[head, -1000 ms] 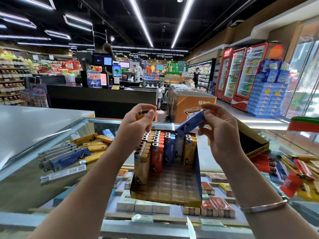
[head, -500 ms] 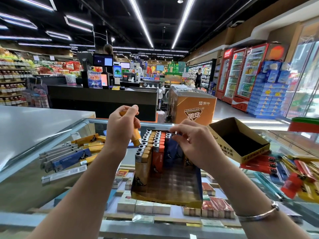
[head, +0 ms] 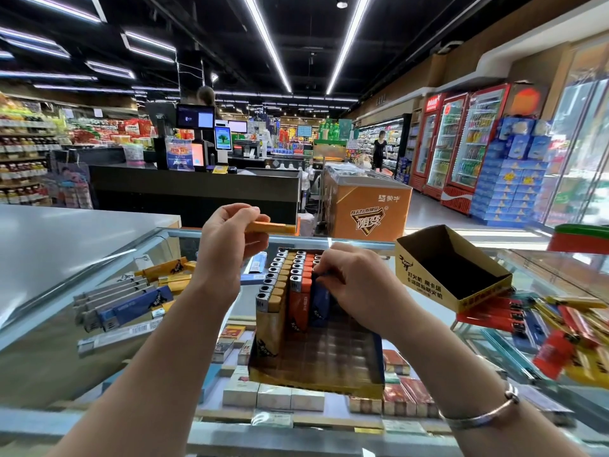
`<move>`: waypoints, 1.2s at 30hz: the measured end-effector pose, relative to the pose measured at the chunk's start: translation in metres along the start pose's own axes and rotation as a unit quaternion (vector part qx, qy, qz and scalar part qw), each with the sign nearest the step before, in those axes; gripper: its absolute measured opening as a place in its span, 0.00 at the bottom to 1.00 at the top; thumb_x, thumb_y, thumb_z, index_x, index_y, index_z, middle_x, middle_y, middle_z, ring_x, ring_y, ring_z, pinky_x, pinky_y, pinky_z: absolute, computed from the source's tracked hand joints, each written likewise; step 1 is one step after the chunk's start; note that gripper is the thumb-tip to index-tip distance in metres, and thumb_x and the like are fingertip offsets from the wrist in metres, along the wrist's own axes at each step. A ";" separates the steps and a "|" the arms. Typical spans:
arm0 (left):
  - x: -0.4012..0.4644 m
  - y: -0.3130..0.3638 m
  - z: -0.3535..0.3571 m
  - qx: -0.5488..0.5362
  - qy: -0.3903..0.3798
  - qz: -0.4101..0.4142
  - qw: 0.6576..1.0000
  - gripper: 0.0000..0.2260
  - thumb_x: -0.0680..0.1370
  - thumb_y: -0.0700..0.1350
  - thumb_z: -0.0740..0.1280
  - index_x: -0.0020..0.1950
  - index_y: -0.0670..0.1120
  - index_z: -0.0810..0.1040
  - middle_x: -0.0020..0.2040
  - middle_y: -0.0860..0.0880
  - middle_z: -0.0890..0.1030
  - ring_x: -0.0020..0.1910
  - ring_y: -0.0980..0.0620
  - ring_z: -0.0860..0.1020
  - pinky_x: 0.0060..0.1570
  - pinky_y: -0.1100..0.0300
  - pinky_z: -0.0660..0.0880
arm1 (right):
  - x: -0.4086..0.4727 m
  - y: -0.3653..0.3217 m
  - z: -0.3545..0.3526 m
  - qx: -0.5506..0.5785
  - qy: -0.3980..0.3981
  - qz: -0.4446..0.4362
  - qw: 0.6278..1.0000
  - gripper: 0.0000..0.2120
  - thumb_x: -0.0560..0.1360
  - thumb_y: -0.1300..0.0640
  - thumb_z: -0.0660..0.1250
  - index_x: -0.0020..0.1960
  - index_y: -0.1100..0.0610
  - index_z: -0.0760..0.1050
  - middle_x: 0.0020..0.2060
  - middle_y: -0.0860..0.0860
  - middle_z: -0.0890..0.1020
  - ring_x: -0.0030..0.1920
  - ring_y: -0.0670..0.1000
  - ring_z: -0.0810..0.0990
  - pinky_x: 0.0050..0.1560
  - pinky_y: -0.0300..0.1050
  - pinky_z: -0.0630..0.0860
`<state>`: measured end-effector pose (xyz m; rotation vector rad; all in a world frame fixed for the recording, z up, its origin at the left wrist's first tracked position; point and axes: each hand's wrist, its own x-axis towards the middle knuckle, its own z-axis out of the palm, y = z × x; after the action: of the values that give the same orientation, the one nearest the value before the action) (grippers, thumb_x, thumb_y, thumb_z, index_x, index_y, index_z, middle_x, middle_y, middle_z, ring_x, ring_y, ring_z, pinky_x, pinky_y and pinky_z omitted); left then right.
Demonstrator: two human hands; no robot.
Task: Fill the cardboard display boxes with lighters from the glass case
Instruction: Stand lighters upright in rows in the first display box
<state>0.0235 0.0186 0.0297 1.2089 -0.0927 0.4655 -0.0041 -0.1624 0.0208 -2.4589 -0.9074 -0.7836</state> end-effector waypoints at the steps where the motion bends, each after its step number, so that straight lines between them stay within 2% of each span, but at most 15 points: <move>1: 0.000 0.000 0.000 -0.011 -0.013 -0.005 1.000 0.02 0.78 0.41 0.63 0.48 0.48 0.75 0.39 0.51 0.83 0.41 0.54 0.81 0.37 0.63 0.77 | 0.000 0.001 0.000 0.002 0.003 -0.002 1.000 0.05 0.74 0.62 0.68 0.49 0.59 0.79 0.47 0.51 0.80 0.46 0.49 0.77 0.46 0.39 0.74; 6: 0.000 0.001 0.002 -0.038 -0.090 -0.008 0.995 0.06 0.75 0.37 0.65 0.49 0.47 0.76 0.41 0.51 0.84 0.42 0.54 0.83 0.38 0.63 0.78 | 0.000 0.005 0.003 0.011 0.019 -0.007 1.000 0.06 0.74 0.64 0.68 0.49 0.61 0.81 0.47 0.50 0.77 0.47 0.46 0.74 0.47 0.35 0.72; 8: 0.000 0.001 0.004 -0.023 -0.119 -0.007 0.993 0.07 0.72 0.39 0.67 0.49 0.46 0.77 0.41 0.51 0.85 0.43 0.54 0.83 0.40 0.63 0.79 | 0.000 0.005 0.004 0.031 0.035 0.009 0.999 0.05 0.74 0.64 0.68 0.48 0.61 0.82 0.46 0.50 0.77 0.46 0.46 0.74 0.46 0.32 0.70; 10: -0.001 0.001 0.005 -0.011 -0.141 -0.003 0.990 0.09 0.67 0.42 0.69 0.47 0.47 0.79 0.42 0.50 0.85 0.43 0.54 0.83 0.40 0.63 0.78 | 0.001 0.006 0.003 0.092 0.076 0.038 0.992 0.05 0.74 0.63 0.68 0.48 0.60 0.82 0.43 0.49 0.79 0.44 0.45 0.76 0.46 0.34 0.73; 12: -0.002 0.001 0.005 0.004 -0.163 0.010 0.987 0.09 0.65 0.43 0.70 0.45 0.48 0.81 0.42 0.49 0.85 0.43 0.54 0.83 0.40 0.64 0.78 | 0.002 0.007 0.000 0.180 0.131 0.080 0.971 0.05 0.73 0.61 0.69 0.49 0.57 0.80 0.41 0.48 0.81 0.42 0.42 0.79 0.45 0.36 0.76; 14: -0.004 0.002 0.007 0.016 -0.192 0.030 0.981 0.08 0.64 0.42 0.71 0.42 0.49 0.83 0.42 0.49 0.85 0.42 0.54 0.83 0.40 0.64 0.78 | 0.004 0.009 -0.005 0.283 0.166 0.122 0.937 0.06 0.71 0.58 0.70 0.48 0.52 0.78 0.39 0.50 0.82 0.39 0.45 0.80 0.43 0.39 0.78; 17: -0.009 0.002 0.011 0.040 -0.244 0.065 0.967 0.10 0.63 0.41 0.73 0.43 0.49 0.83 0.43 0.48 0.85 0.43 0.53 0.83 0.41 0.64 0.78 | 0.005 0.007 -0.009 0.430 0.159 0.142 0.877 0.08 0.67 0.56 0.71 0.45 0.51 0.78 0.36 0.52 0.83 0.37 0.50 0.81 0.40 0.42 0.79; 21: -0.013 0.004 0.012 0.080 -0.291 0.072 0.951 0.13 0.65 0.41 0.72 0.49 0.48 0.81 0.44 0.47 0.85 0.43 0.52 0.83 0.40 0.66 0.76 | 0.005 0.005 -0.009 0.495 0.155 0.141 0.843 0.07 0.69 0.64 0.70 0.43 0.54 0.79 0.36 0.53 0.84 0.35 0.52 0.83 0.36 0.40 0.79; 25: -0.014 0.006 0.014 0.151 -0.330 0.028 0.931 0.20 0.67 0.47 0.70 0.58 0.53 0.73 0.51 0.52 0.83 0.48 0.59 0.81 0.41 0.71 0.75 | 0.005 0.014 -0.022 0.460 0.192 0.139 0.856 0.08 0.71 0.67 0.68 0.46 0.56 0.77 0.33 0.51 0.83 0.30 0.48 0.79 0.32 0.39 0.77; 27: -0.014 0.006 0.013 0.205 -0.346 0.011 0.915 0.23 0.68 0.49 0.70 0.61 0.56 0.69 0.58 0.56 0.78 0.52 0.66 0.77 0.45 0.72 0.73 | 0.004 0.020 -0.029 0.431 0.190 0.132 0.872 0.08 0.71 0.68 0.68 0.45 0.56 0.78 0.33 0.50 0.81 0.29 0.47 0.77 0.29 0.38 0.75; 29: -0.014 0.005 0.011 0.259 -0.361 0.015 0.896 0.21 0.72 0.48 0.69 0.63 0.58 0.69 0.60 0.60 0.74 0.54 0.71 0.72 0.47 0.73 0.71 | 0.003 0.024 -0.034 0.398 0.170 0.126 0.893 0.09 0.71 0.69 0.68 0.45 0.56 0.79 0.34 0.50 0.81 0.29 0.44 0.77 0.28 0.35 0.74; 32: -0.016 0.004 0.011 0.307 -0.385 -0.006 0.870 0.14 0.75 0.46 0.67 0.58 0.61 0.73 0.59 0.61 0.73 0.54 0.68 0.73 0.47 0.71 0.71 | 0.001 0.027 -0.038 0.345 0.131 0.118 0.922 0.10 0.71 0.69 0.69 0.44 0.54 0.79 0.33 0.49 0.80 0.28 0.42 0.76 0.29 0.32 0.71; 34: -0.016 0.003 0.013 0.326 -0.393 -0.019 0.860 0.12 0.76 0.44 0.67 0.55 0.60 0.76 0.57 0.62 0.74 0.53 0.67 0.73 0.46 0.71 0.71 | 0.001 0.029 -0.037 0.283 0.095 0.112 0.948 0.11 0.71 0.67 0.70 0.43 0.52 0.79 0.34 0.48 0.80 0.29 0.41 0.75 0.29 0.30 0.71; 36: -0.015 0.001 0.015 0.336 -0.392 -0.026 0.856 0.10 0.77 0.43 0.65 0.53 0.57 0.78 0.56 0.62 0.74 0.54 0.65 0.73 0.48 0.69 0.71 | 0.001 0.031 -0.035 0.210 0.056 0.104 0.971 0.10 0.70 0.66 0.71 0.43 0.51 0.79 0.35 0.46 0.78 0.31 0.39 0.75 0.32 0.30 0.71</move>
<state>0.0123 0.0006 0.0319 2.0372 -0.6376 -0.0994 0.0051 -0.2023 0.0424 -2.0734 -0.6781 -0.5801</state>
